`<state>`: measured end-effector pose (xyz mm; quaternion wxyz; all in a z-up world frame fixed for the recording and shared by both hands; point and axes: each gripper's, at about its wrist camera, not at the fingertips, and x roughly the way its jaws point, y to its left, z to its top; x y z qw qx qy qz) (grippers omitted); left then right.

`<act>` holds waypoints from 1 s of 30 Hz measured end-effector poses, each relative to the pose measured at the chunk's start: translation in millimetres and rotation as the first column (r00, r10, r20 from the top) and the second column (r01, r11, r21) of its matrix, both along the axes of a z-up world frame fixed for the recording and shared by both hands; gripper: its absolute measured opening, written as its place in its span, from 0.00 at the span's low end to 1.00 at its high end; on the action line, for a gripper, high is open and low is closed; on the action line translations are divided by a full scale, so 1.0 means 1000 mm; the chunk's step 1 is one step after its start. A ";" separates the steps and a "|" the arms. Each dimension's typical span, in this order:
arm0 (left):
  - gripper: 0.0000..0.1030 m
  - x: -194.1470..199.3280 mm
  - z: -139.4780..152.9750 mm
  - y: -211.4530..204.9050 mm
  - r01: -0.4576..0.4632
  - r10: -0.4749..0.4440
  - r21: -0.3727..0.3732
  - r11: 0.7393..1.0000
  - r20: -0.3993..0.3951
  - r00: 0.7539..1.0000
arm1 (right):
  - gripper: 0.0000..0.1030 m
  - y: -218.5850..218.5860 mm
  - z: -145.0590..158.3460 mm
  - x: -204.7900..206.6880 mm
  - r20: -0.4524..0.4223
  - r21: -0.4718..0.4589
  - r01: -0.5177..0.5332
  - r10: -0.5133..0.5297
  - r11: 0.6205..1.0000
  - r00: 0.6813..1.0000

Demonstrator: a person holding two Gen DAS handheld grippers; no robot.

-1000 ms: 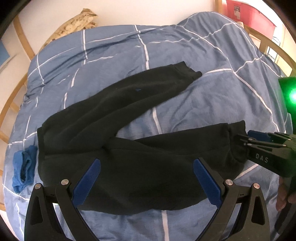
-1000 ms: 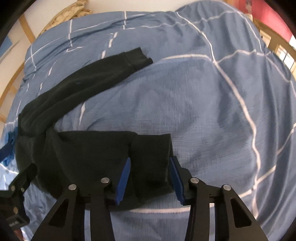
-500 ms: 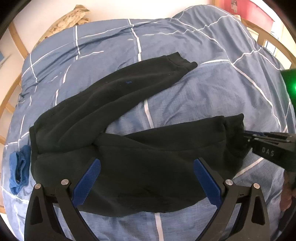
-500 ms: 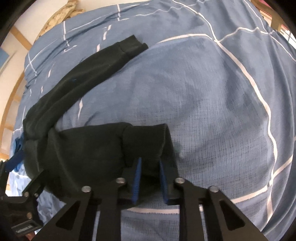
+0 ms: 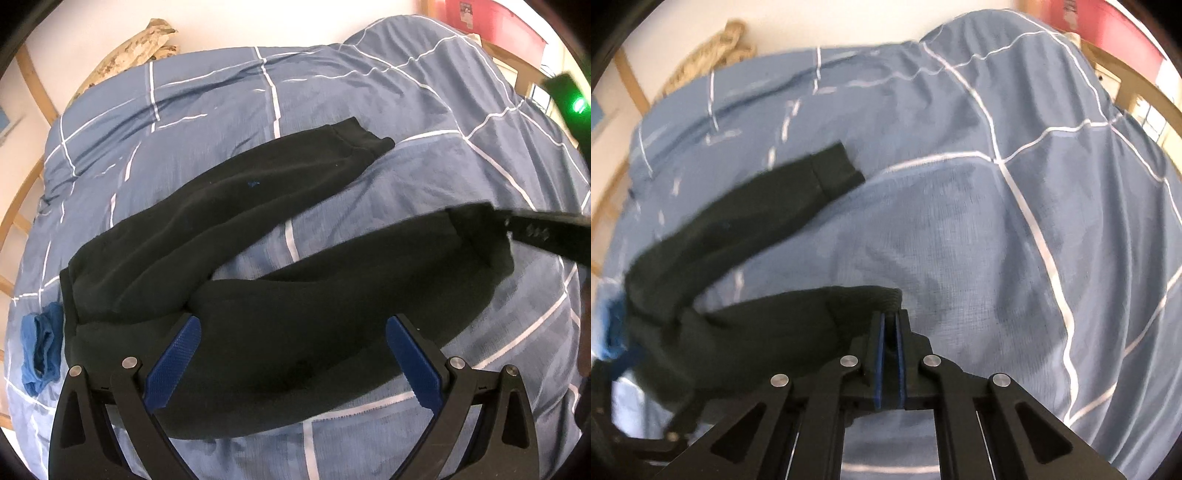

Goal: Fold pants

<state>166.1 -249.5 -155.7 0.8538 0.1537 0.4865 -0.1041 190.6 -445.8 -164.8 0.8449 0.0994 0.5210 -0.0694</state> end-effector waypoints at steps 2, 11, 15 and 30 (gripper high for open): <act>0.99 0.002 0.000 0.001 -0.003 0.003 0.001 1.000 0.000 1.000 | 0.05 -0.003 -0.012 0.003 -0.042 -0.016 0.009 -0.010 1.000 0.999; 0.99 -0.001 0.001 0.015 -0.020 0.020 0.004 1.000 -0.008 1.000 | 0.21 -0.004 -0.040 0.001 -0.129 -0.106 0.046 -0.059 0.993 0.990; 0.99 -0.008 0.017 0.039 -0.052 0.052 -0.022 0.998 -0.001 0.999 | 0.36 0.000 -0.012 -0.015 -0.070 -0.140 0.116 -0.127 0.983 0.989; 0.94 -0.046 0.052 0.243 -0.235 0.235 -0.003 0.972 -0.007 0.972 | 0.51 0.190 0.044 -0.068 0.015 -0.034 -0.001 0.002 0.999 1.000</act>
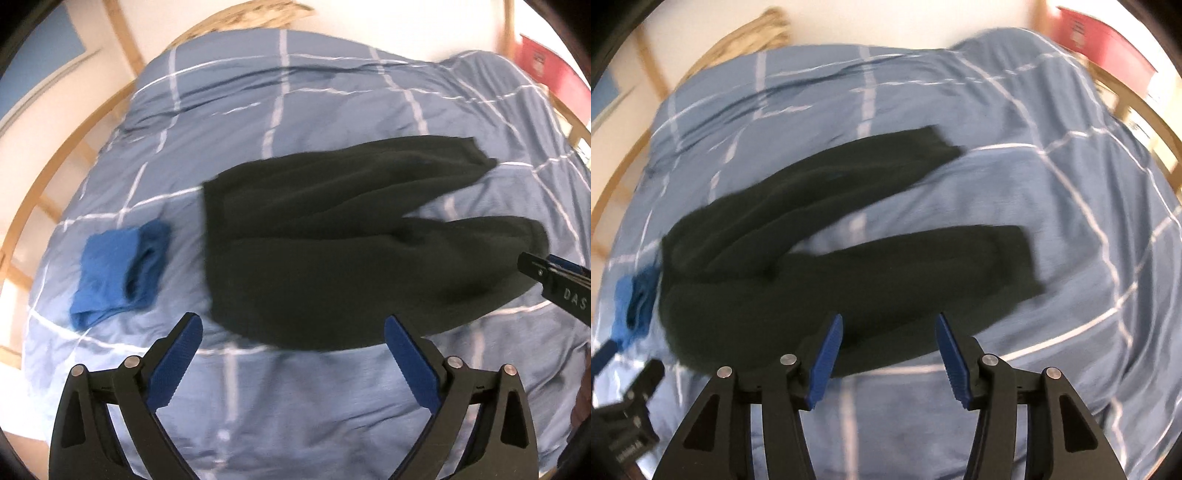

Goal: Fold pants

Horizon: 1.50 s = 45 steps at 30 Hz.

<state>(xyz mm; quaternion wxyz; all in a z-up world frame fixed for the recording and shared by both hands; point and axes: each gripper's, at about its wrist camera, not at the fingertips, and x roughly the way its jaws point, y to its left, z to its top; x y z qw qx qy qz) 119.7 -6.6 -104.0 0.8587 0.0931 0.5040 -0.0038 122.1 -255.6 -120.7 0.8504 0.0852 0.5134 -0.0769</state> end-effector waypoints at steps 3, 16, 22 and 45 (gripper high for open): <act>0.84 0.004 -0.011 0.043 -0.014 0.013 -0.023 1.000 -0.019 1.000 | 0.51 0.043 -0.005 0.003 -0.012 0.005 -0.057 0.057 0.998 0.998; 0.46 0.048 -0.087 0.133 0.127 -0.161 -0.268 0.955 -0.110 0.981 | 0.51 0.163 -0.040 0.011 -0.053 -0.011 -0.042 0.041 0.999 0.998; 0.39 0.066 -0.114 0.150 0.141 -0.222 -0.407 0.902 -0.160 0.962 | 0.51 0.189 -0.056 0.009 -0.086 -0.005 -0.031 0.030 1.000 0.996; 0.05 0.052 -0.079 0.150 0.099 -0.176 -0.339 0.935 -0.206 0.963 | 0.51 0.188 -0.044 0.001 -0.085 -0.022 0.009 -0.011 1.000 0.996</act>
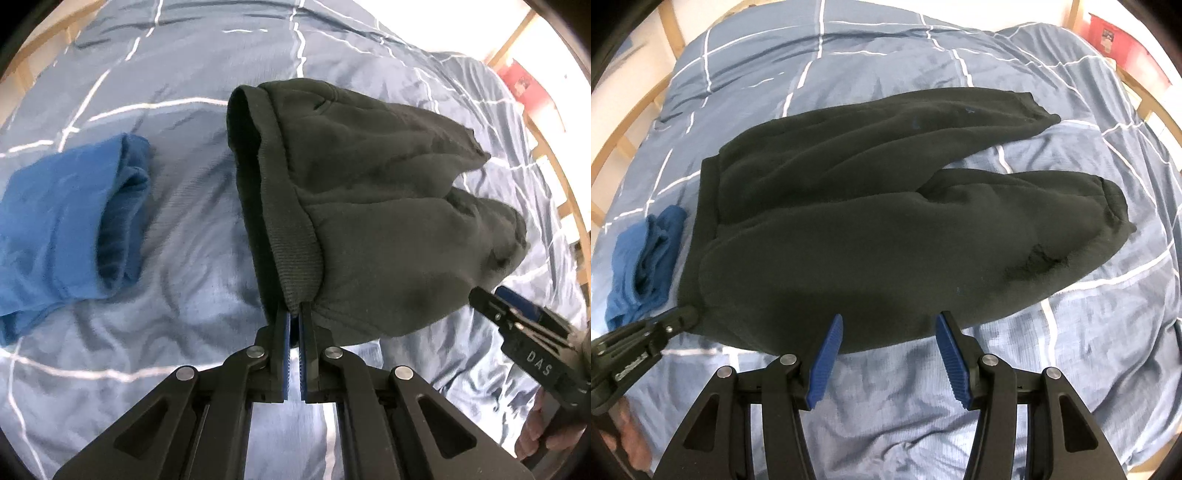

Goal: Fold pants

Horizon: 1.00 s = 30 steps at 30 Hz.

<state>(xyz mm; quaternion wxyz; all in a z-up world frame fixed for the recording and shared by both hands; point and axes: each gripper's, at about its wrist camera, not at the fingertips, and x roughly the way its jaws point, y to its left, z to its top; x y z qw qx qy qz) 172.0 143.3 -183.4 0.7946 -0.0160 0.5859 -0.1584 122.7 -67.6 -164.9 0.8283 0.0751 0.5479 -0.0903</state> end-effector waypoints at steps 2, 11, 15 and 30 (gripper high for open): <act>0.05 -0.001 -0.007 -0.001 -0.001 0.001 0.042 0.999 0.002 1.000 | 0.51 -0.001 0.002 -0.003 0.002 0.004 -0.002 0.002 1.000 1.000; 0.53 0.005 -0.016 0.006 -0.150 0.152 0.099 0.984 -0.015 0.988 | 0.51 -0.019 0.003 -0.011 0.005 0.028 0.047 -0.047 0.999 0.999; 0.57 -0.019 0.010 0.006 -0.200 0.198 0.064 0.978 0.025 0.980 | 0.51 -0.034 0.002 -0.015 0.022 0.049 0.072 -0.073 0.996 0.997; 0.50 -0.022 -0.021 -0.011 -0.493 0.483 -0.067 0.868 -0.123 0.867 | 0.51 -0.109 -0.030 -0.014 -0.018 0.246 0.275 -0.280 0.929 0.960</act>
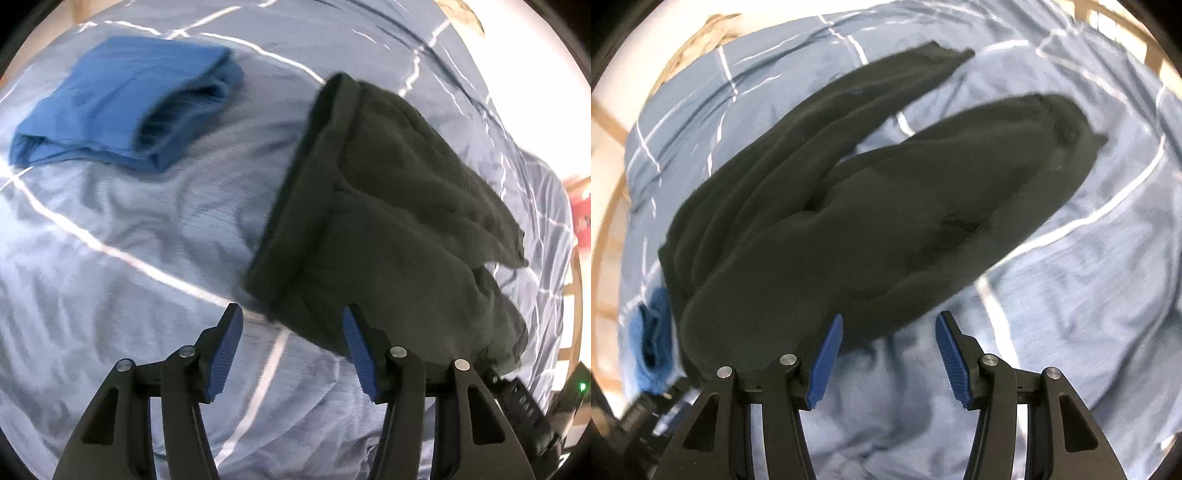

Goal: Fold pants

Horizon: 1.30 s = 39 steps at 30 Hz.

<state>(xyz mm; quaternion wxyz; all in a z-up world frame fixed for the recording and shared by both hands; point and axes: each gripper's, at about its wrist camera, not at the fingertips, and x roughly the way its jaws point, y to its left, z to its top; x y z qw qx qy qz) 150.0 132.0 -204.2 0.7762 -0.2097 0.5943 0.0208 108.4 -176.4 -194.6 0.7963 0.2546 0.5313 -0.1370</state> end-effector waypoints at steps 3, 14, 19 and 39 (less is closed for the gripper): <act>0.49 0.004 -0.009 0.000 -0.005 0.005 0.022 1.000 -0.020 1.000 | 0.51 -0.004 -0.012 0.007 -0.011 0.061 0.026 -0.025 0.998 1.000; 0.51 0.017 -0.037 -0.006 0.033 -0.029 0.059 0.998 -0.066 0.997 | 0.51 -0.008 -0.041 0.025 -0.065 0.052 0.030 -0.027 0.998 0.998; 0.49 0.019 -0.041 -0.005 0.027 -0.024 0.048 0.998 -0.067 0.997 | 0.51 -0.006 -0.045 0.033 -0.061 0.040 0.011 -0.009 0.999 0.998; 0.12 0.022 0.025 -0.011 0.060 -0.062 0.091 0.994 0.014 0.998 | 0.11 0.003 0.009 0.048 0.016 -0.025 -0.076 0.076 0.997 0.997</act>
